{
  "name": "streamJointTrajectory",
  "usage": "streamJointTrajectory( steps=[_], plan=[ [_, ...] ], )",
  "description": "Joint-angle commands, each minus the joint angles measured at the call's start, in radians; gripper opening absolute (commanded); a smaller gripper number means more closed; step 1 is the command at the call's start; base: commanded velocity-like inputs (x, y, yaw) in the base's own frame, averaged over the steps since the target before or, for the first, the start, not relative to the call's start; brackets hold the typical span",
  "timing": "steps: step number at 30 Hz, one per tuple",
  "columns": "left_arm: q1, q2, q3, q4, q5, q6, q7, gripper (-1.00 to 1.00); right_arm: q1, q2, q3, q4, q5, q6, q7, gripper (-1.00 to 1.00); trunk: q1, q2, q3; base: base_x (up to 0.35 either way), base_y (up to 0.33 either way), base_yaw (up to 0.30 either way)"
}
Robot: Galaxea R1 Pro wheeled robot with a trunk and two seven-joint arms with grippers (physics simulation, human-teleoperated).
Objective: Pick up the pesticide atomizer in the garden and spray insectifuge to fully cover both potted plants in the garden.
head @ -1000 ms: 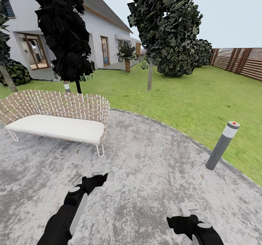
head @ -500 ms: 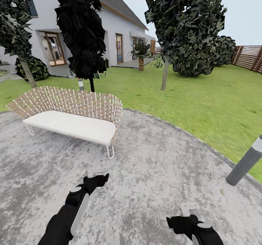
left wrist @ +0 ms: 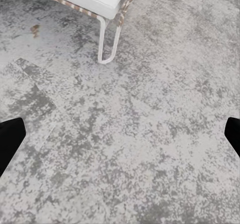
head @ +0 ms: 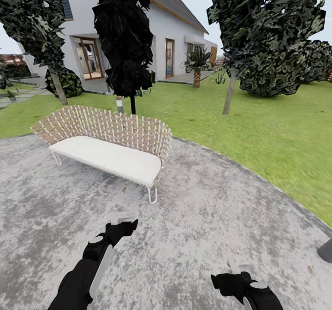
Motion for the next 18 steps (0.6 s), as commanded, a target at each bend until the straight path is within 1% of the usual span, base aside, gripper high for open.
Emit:
streamJointTrajectory(
  steps=[1, 18],
  plan=[
    [-0.001, 0.0, 0.001, -0.001, 0.01, 0.005, 0.001, 1.0, 0.0, -0.001, 0.001, -0.001, 0.001, 0.005, 0.0, 1.0, 0.0, -0.001, -0.002, 0.094, 0.0, 0.223],
    [-0.001, 0.0, 0.0, -0.001, 0.01, 0.005, 0.001, 1.0, 0.0, 0.003, 0.006, -0.001, 0.001, 0.005, 0.0, 1.0, 0.0, -0.001, -0.021, 0.01, 0.0, 0.223]
  ],
)
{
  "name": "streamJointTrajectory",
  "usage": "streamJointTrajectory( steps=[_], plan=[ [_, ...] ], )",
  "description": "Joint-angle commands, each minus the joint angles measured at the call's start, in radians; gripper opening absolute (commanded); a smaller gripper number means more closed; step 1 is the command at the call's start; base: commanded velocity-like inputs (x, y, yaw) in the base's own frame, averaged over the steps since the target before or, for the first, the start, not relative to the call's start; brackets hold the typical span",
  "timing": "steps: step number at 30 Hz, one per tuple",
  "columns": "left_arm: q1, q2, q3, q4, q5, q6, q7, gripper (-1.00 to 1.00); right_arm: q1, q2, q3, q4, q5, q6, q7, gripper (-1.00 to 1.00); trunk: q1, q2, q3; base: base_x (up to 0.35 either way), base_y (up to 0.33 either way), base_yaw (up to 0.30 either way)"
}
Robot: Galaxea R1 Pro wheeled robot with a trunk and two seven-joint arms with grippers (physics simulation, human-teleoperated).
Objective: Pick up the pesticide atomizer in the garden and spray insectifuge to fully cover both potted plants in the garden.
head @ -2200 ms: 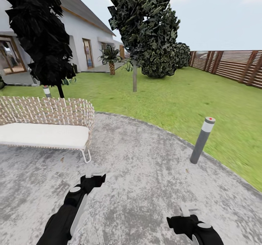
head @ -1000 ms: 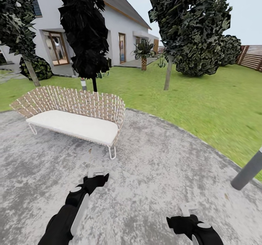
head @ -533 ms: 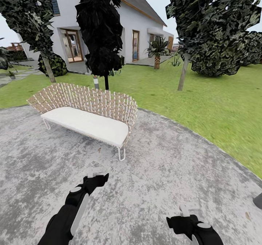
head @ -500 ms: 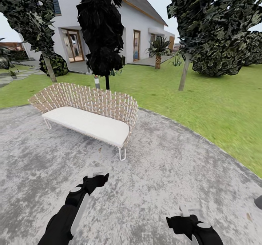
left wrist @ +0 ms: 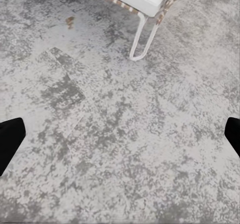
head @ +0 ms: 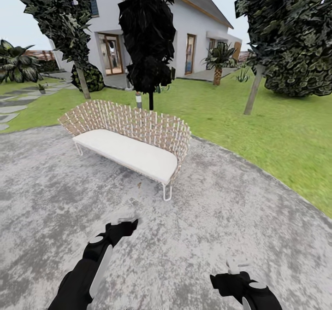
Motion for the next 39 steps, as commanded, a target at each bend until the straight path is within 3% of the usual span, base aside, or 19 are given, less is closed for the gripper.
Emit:
streamJointTrajectory(
  steps=[1, 10, 17, 39],
  plan=[
    [-0.001, 0.0, 0.0, -0.001, 0.01, 0.005, 0.001, 1.0, 0.0, 0.0, 0.001, -0.001, 0.001, 0.005, 0.0, 1.0, 0.0, -0.001, -0.002, 0.0, 0.0, 0.221],
    [-0.001, 0.0, -0.004, -0.001, 0.009, 0.005, 0.0, 1.0, 0.0, 0.001, 0.001, -0.001, 0.001, 0.005, 0.0, 1.0, 0.0, -0.001, -0.012, 0.0, 0.0, 0.221],
    [-0.001, 0.001, -0.066, -0.001, 0.009, 0.005, 0.0, 1.0, 0.0, 0.001, 0.002, -0.001, 0.001, 0.005, 0.0, 1.0, 0.0, -0.001, -0.02, 0.0, 0.0, 0.22],
    [-0.001, 0.0, -0.068, -0.001, 0.011, 0.005, 0.0, 1.0, 0.0, 0.001, 0.002, -0.001, 0.001, 0.005, 0.0, 1.0, 0.0, -0.001, -0.045, 0.035, 0.002, 0.22]
  ],
)
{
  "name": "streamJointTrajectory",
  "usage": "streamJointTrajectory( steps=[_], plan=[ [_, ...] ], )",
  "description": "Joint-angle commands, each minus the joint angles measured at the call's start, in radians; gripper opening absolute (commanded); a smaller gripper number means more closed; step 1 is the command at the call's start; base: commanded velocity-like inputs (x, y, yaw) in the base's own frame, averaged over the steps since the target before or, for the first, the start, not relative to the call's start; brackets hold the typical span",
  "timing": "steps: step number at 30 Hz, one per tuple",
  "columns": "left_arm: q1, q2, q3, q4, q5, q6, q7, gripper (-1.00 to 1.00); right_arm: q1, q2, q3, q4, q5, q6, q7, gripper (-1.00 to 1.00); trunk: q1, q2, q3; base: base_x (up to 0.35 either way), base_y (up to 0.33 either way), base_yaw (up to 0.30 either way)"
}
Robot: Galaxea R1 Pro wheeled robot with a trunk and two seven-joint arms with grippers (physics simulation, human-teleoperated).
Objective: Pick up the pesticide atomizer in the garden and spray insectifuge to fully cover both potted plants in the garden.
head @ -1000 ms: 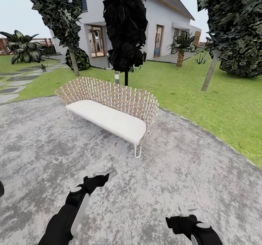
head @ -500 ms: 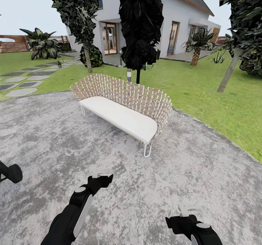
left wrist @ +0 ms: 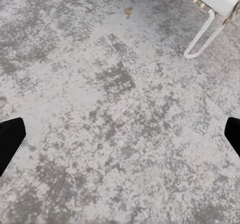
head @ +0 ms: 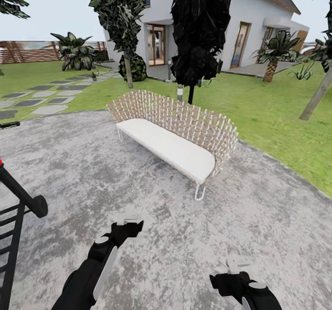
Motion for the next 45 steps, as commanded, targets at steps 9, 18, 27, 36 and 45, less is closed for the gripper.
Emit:
streamJointTrajectory(
  steps=[9, 18, 27, 36, 45],
  plan=[
    [-0.001, 0.0, 0.0, -0.001, 0.01, 0.005, 0.001, 1.0, 0.0, 0.0, 0.0, -0.001, 0.001, 0.005, 0.0, 1.0, 0.0, 0.0, -0.011, 0.194, 0.109, 0.22],
    [-0.001, 0.0, 0.0, -0.001, 0.01, 0.005, 0.001, 1.0, 0.0, 0.0, 0.0, -0.001, 0.001, 0.005, 0.0, 1.0, 0.0, 0.0, -0.021, 0.234, 0.172, 0.22],
    [-0.001, 0.0, -0.001, -0.001, 0.01, 0.005, 0.001, 1.0, 0.0, 0.0, 0.0, -0.001, 0.001, 0.005, 0.0, 1.0, 0.0, 0.0, -0.031, 0.236, 0.046, 0.22],
    [-0.001, 0.0, -0.001, -0.001, 0.01, 0.005, 0.001, 1.0, 0.0, 0.0, 0.0, -0.001, 0.001, 0.005, 0.0, 1.0, 0.0, 0.0, -0.041, 0.235, 0.001, 0.22],
    [-0.001, 0.0, -0.001, -0.001, 0.01, 0.005, 0.001, 1.0, 0.0, 0.0, 0.0, -0.001, 0.001, 0.005, 0.0, 1.0, 0.0, 0.0, -0.051, 0.23, 0.0, 0.22]
  ],
)
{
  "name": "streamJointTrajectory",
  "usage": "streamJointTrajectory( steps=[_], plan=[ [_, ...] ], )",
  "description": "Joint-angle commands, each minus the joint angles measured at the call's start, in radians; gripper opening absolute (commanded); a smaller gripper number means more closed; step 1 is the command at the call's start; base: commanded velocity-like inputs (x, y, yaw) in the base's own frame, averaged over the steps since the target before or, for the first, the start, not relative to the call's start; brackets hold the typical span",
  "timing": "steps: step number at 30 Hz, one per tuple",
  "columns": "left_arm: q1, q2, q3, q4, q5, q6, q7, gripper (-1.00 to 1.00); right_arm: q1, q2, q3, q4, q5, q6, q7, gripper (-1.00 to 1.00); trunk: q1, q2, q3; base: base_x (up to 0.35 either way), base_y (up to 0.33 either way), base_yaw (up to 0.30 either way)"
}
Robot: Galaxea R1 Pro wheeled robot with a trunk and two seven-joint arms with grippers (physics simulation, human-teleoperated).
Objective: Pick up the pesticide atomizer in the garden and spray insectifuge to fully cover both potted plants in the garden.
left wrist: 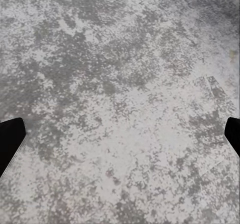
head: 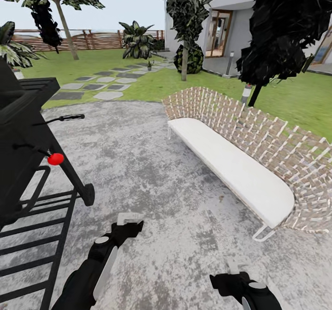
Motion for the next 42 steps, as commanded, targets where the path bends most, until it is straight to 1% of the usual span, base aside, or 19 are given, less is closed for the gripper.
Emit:
streamJointTrajectory(
  steps=[1, 14, 35, 42],
  plan=[
    [-0.001, 0.0, 0.0, -0.001, 0.01, 0.005, 0.001, 1.0, 0.0, 0.0, 0.0, -0.001, 0.001, 0.005, 0.0, 1.0, 0.0, 0.0, -0.002, 0.224, 0.0, 0.22],
    [-0.001, 0.0, -0.001, -0.001, 0.01, 0.005, 0.001, 1.0, 0.0, 0.0, 0.0, -0.001, 0.001, 0.005, 0.0, 1.0, 0.0, 0.0, -0.017, 0.225, -0.013, 0.22],
    [-0.001, 0.0, 0.0, -0.001, 0.01, 0.005, 0.001, 1.0, 0.0, 0.0, 0.0, -0.001, 0.001, 0.005, 0.0, 1.0, 0.0, 0.0, -0.04, 0.271, -0.166, 0.22],
    [-0.001, 0.0, 0.0, -0.001, 0.01, 0.005, 0.001, 1.0, 0.0, -0.006, 0.0, -0.001, 0.001, 0.005, 0.002, 1.0, 0.0, 0.0, -0.043, 0.293, -0.143, 0.066]
  ],
)
